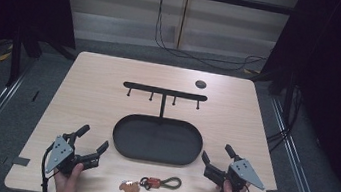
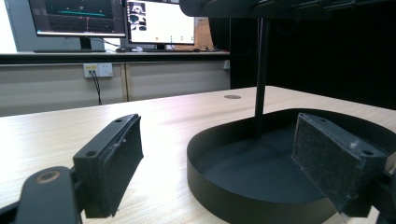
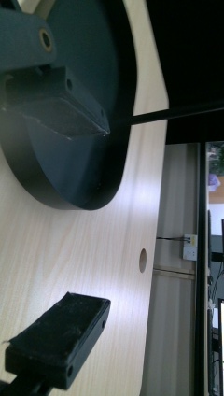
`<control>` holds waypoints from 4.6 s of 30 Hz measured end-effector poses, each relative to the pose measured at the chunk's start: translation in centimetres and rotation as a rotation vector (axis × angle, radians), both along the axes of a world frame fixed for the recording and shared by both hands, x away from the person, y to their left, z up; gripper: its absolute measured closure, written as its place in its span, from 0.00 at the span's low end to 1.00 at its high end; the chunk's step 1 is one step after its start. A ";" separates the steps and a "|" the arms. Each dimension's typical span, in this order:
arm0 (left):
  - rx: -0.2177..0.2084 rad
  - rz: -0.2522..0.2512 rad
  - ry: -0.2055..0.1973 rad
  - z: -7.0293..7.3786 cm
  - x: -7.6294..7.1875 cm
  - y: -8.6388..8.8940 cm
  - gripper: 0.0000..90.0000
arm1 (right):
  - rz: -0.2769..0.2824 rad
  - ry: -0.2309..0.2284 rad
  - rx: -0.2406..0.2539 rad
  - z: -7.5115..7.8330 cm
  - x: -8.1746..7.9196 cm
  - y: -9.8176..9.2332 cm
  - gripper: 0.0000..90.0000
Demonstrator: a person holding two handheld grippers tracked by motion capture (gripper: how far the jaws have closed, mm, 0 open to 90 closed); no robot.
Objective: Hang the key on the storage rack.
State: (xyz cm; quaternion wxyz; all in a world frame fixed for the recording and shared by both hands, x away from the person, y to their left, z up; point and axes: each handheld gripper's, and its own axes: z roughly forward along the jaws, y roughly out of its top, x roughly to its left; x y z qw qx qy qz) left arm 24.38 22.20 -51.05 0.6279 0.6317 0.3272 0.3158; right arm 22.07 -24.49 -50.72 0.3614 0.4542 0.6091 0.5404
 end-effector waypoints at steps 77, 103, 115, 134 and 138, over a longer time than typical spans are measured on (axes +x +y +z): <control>0.010 0.006 -0.003 0.0 0.0 0.0 0.18 | 0.614 0.586 -0.213 3.8 2.1 6.2 0.62; 0.018 0.005 -0.002 0.0 0.0 0.1 0.18 | 0.747 0.817 -0.520 3.2 3.5 8.8 0.82; 0.017 0.004 -0.003 0.0 0.0 0.1 0.18 | 0.776 0.882 -0.710 4.2 3.8 10.5 0.86; 0.009 0.005 -0.004 0.0 0.0 0.0 0.18 | 0.771 0.928 -0.847 4.2 3.9 12.2 0.91; 0.009 0.006 -0.003 0.0 0.0 0.0 0.18 | 0.771 0.975 -0.857 4.2 4.4 12.6 0.93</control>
